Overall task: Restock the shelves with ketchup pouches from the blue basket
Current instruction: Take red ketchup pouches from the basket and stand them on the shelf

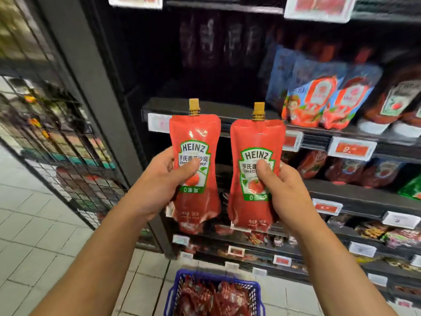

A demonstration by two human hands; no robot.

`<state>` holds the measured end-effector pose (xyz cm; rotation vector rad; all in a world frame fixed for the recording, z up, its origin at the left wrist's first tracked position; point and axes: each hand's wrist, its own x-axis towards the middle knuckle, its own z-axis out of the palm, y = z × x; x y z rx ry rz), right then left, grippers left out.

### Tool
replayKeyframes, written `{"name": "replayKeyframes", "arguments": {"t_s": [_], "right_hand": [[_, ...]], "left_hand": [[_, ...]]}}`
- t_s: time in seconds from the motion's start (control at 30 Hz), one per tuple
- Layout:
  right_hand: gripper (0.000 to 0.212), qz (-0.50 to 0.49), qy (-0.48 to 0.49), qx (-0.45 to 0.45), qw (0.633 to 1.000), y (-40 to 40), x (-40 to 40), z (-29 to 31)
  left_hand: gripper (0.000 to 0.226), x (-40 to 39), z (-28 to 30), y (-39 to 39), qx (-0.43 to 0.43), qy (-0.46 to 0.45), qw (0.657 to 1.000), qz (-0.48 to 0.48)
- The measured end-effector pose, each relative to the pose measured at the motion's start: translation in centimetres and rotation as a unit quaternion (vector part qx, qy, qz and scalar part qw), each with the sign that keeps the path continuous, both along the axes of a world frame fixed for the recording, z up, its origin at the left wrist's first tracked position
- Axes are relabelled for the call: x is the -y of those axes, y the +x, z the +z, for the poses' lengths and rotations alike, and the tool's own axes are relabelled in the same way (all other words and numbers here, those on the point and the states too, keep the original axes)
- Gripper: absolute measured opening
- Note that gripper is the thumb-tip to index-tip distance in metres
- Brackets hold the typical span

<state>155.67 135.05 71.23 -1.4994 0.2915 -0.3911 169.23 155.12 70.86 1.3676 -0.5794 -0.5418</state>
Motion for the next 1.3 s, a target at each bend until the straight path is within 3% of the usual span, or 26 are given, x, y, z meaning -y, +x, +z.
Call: {"name": "replayKeyframes", "arguments": {"t_s": [0.17, 0.33, 0.43, 0.57, 0.63, 0.8, 0.93, 1.07, 1.17, 1.3], "right_hand": [[0.041, -0.066, 0.012, -0.005, 0.998, 4.2, -1.6, 2.9], [0.035, -0.124, 0.036, 0.003, 0.992, 7.1, -2.9, 3.6], [0.043, -0.142, 0.072, 0.002, 0.987, 7.7, -3.3, 3.6], [0.036, -0.133, 0.062, 0.005, 0.989, 8.4, -2.5, 4.2], [0.034, -0.123, 0.053, 0.003, 0.991, 8.7, -1.6, 4.6], [0.031, -0.118, 0.043, 0.004, 0.992, 9.7, 1.0, 5.4], [0.025, -0.126, 0.040, 0.003, 0.991, 11.0, 2.7, 5.8], [0.023, -0.129, 0.037, -0.001, 0.991, 13.5, 4.0, 6.7], [0.043, -0.165, 0.012, -0.021, 0.986, 16.1, 4.8, 7.5], [0.049, -0.225, -0.016, -0.052, 0.973, 20.3, 6.4, 8.3]], "left_hand": [[0.031, -0.1, 3.2, 6.4, 0.029, 0.002, 0.999, -0.019], [0.020, 1.2, 7.4, 12.3, 0.069, 0.019, 0.995, -0.070], [0.016, 3.7, 10.0, 15.3, 0.105, 0.054, 0.990, -0.083], [0.039, 8.3, 11.6, 19.0, 0.086, 0.136, 0.987, -0.018], [0.036, 10.7, 11.6, 20.6, 0.067, 0.130, 0.989, 0.036], [0.049, 15.5, 10.5, 23.4, 0.152, 0.077, 0.975, 0.140], [0.052, 16.4, 8.1, 24.0, 0.299, 0.066, 0.929, 0.207], [0.078, 16.1, 7.1, 24.8, 0.318, 0.093, 0.931, 0.153], [0.098, 15.6, 6.4, 25.0, 0.307, 0.102, 0.942, 0.089], [0.101, 15.9, 6.0, 25.7, 0.279, 0.089, 0.946, 0.139]]}}
